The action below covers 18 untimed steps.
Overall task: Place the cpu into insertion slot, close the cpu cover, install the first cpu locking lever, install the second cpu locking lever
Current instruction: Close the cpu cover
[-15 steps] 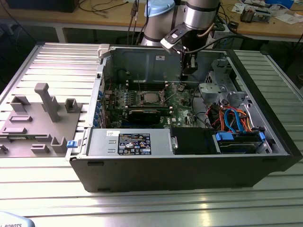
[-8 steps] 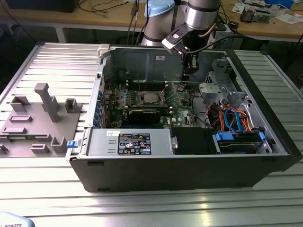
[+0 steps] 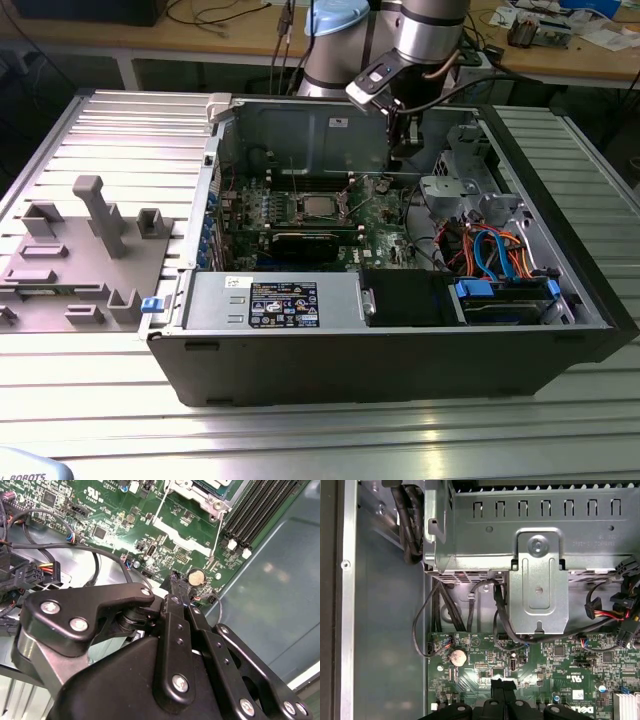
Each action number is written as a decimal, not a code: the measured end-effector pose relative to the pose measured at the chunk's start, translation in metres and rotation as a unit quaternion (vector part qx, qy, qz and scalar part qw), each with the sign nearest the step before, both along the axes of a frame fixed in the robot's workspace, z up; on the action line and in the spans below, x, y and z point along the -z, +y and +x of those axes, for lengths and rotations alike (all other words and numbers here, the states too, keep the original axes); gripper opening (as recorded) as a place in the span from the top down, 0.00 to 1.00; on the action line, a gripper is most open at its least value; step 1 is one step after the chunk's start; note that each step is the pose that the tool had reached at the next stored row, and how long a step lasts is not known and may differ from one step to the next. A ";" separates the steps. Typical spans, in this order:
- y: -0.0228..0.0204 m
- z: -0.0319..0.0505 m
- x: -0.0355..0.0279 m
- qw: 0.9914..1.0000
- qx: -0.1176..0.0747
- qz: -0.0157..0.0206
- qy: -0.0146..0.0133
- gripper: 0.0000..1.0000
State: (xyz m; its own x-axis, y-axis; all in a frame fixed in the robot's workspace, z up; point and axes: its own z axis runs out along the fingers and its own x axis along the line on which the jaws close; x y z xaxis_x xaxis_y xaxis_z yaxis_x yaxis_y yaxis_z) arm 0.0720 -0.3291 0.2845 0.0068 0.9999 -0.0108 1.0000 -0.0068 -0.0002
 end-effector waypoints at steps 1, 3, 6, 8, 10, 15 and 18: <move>0.0000 0.0006 0.0001 1.000 0.000 0.000 0.000 0.89; 0.0000 0.0020 0.0004 1.000 0.000 0.000 0.000 0.89; 0.0000 0.0038 0.0008 1.000 0.000 0.000 0.000 0.89; 0.0000 0.0050 0.0011 1.000 0.000 0.000 0.000 0.89; 0.0000 0.0063 0.0014 1.000 0.000 0.000 0.000 0.89; 0.0000 0.0070 0.0053 1.000 0.000 0.001 0.000 0.89; 0.0000 0.0050 0.0088 1.000 0.000 0.002 0.000 0.89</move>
State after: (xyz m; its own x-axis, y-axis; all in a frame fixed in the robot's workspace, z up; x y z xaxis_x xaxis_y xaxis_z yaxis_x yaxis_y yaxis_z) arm 0.0770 -0.3291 0.2757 0.0068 1.0000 -0.0064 1.0000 -0.0068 -0.0003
